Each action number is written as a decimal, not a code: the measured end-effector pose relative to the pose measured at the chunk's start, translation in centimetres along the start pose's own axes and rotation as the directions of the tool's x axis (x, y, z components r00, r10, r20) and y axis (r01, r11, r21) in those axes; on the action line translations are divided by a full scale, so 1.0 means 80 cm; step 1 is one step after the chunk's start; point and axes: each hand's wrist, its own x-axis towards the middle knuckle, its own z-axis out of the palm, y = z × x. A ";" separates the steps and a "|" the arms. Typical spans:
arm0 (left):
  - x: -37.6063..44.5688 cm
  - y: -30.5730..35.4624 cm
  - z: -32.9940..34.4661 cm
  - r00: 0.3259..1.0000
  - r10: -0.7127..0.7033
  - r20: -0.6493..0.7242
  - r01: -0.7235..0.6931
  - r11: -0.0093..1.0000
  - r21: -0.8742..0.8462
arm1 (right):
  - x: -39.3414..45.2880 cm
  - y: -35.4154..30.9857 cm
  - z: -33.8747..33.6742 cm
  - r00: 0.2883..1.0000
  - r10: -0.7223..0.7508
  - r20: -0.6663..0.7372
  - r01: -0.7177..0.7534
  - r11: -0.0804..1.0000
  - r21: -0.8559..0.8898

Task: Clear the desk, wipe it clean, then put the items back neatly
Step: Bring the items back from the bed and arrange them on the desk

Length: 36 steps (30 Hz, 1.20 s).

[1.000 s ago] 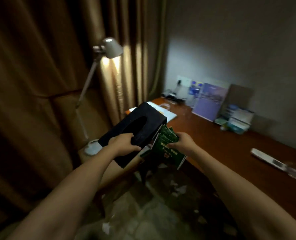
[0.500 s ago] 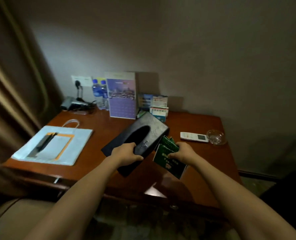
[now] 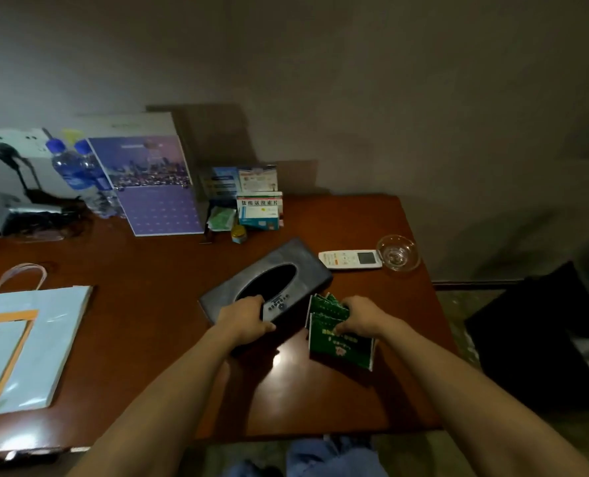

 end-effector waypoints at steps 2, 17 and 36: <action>0.015 -0.003 -0.002 0.999 -0.038 -0.007 0.038 0.999 -0.014 | 0.022 0.000 -0.007 0.999 -0.021 0.047 0.021 1.000 -0.002; 0.063 -0.024 0.002 0.978 -0.208 0.024 0.209 0.967 -0.142 | 0.120 -0.031 -0.011 0.981 -0.096 0.171 0.100 0.995 -0.012; 0.084 -0.071 -0.038 0.703 -0.700 -0.127 0.574 0.664 -0.480 | 0.197 -0.126 -0.058 0.961 -0.125 -0.246 0.131 0.991 0.005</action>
